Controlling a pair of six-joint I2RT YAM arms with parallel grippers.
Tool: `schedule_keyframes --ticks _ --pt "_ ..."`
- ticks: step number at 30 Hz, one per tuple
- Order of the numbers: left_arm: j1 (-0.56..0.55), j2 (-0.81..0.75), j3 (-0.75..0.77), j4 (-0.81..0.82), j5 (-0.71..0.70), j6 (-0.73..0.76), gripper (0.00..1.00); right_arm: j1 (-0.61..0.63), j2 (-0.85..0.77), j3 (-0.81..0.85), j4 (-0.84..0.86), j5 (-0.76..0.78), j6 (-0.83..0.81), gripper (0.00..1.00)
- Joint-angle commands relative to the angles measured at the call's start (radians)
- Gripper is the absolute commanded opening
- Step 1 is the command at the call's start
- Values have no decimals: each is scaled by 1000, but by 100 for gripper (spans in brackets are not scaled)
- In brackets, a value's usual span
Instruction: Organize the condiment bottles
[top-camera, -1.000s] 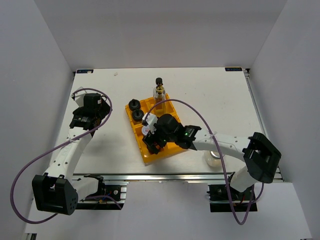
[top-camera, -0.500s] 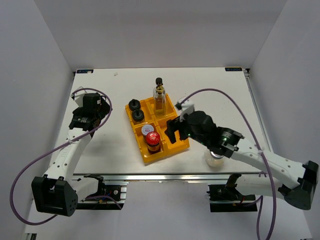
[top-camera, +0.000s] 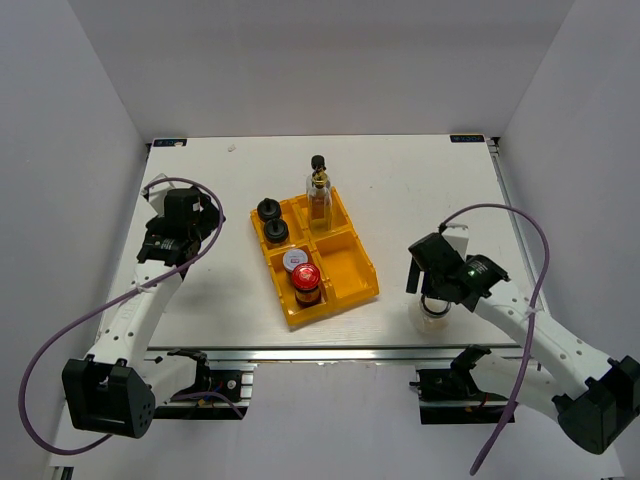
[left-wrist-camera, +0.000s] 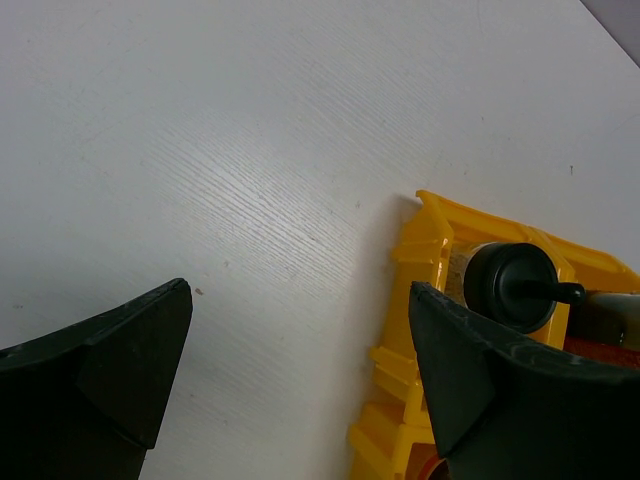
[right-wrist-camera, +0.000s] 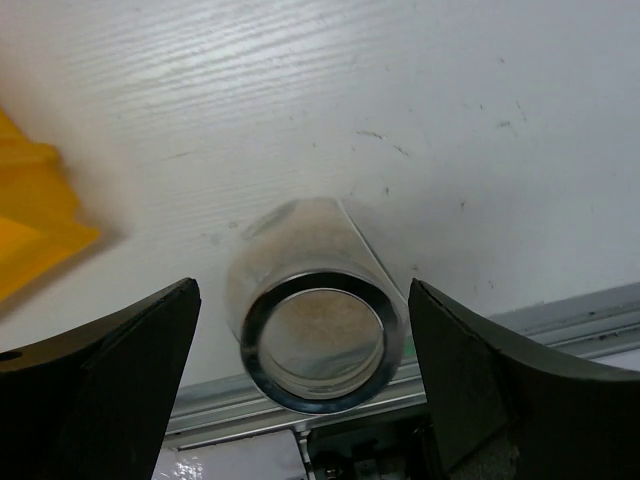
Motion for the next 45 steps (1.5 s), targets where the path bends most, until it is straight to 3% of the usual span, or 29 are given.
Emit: schedule_keyframes --ticks 1,11,15,19,21,24,25,28,31,37,45 --pt "4 -4 -8 25 15 10 98 -37 -42 -35 -40 -39 58 89" --pt "4 2 -26 45 36 17 98 -87 -98 -155 70 -182 -5 89" --pt "4 3 -26 42 32 17 98 -91 -112 -172 78 -171 9 87" --pt "4 3 -28 42 30 13 98 -91 -135 -160 77 -126 17 69" --pt "6 5 -31 50 33 15 98 -93 -132 -155 66 -104 9 66" --pt "4 11 -29 45 35 15 98 -91 -119 -146 54 -102 9 46" --pt "4 14 -26 44 33 14 98 -91 -122 -140 54 -107 6 27" --pt "4 16 -26 48 35 13 98 -93 -131 -114 80 -131 -46 8" --pt "4 17 -28 51 36 13 98 -91 -136 -56 151 -189 -174 0" --pt "4 20 -26 47 27 20 98 -88 -89 69 290 -363 -368 0" --pt "4 16 -20 50 15 20 98 -1 28 236 405 -346 -352 0"
